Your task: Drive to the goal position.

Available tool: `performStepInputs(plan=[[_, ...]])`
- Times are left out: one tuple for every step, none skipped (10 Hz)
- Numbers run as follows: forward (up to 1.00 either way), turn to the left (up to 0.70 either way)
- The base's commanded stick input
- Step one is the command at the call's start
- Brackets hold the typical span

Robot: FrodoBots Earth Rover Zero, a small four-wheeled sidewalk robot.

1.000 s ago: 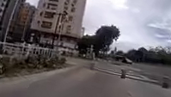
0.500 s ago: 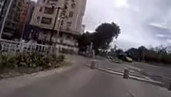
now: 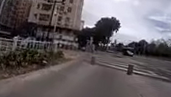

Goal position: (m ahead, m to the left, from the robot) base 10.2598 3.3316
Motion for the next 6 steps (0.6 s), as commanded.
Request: performStepInputs(plan=[[0.7,-0.03],[0.7,0.0],[0.7,0.0],[0.7,0.0],[0.7,0.0],[0.7,0.0]])
